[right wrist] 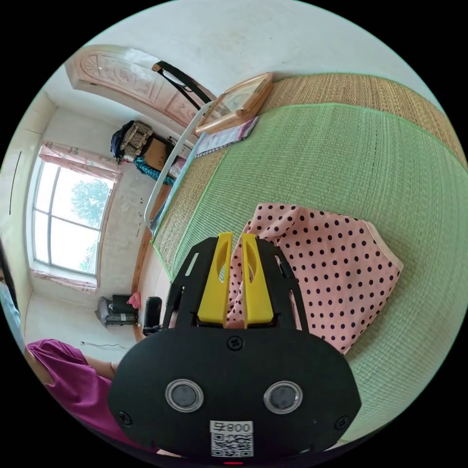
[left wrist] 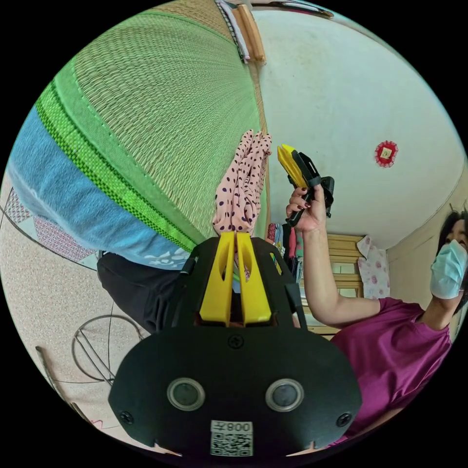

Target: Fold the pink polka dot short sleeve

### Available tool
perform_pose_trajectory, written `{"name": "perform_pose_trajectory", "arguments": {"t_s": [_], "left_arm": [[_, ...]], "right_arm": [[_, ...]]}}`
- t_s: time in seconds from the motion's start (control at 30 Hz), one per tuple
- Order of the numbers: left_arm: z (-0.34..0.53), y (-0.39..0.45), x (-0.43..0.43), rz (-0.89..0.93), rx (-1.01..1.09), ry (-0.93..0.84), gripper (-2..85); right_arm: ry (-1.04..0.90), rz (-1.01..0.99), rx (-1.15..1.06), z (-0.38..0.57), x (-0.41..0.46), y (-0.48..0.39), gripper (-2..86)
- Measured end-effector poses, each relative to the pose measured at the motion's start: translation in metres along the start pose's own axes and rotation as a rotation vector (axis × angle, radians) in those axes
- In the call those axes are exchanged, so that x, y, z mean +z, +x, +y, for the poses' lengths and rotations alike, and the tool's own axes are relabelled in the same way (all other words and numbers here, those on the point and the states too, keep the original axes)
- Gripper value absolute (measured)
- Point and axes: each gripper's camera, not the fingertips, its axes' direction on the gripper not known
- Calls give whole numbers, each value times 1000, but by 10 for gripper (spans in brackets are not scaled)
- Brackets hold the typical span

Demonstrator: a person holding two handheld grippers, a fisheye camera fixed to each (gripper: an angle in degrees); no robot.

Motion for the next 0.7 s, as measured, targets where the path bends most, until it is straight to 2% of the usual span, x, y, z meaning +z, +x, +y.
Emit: {"name": "perform_pose_trajectory", "arguments": {"t_s": [0.23,0.5,0.7], "left_arm": [[14,7,-13,-25,43,-5,5],[21,48,-12,-91,209,-4,24],[21,72,0,-289,313,20,70]], "right_arm": [[-85,122,66,-34,22,5,3],[-137,113,72,-54,30,-11,2],[-80,37,44,-37,-9,-32,3]]}}
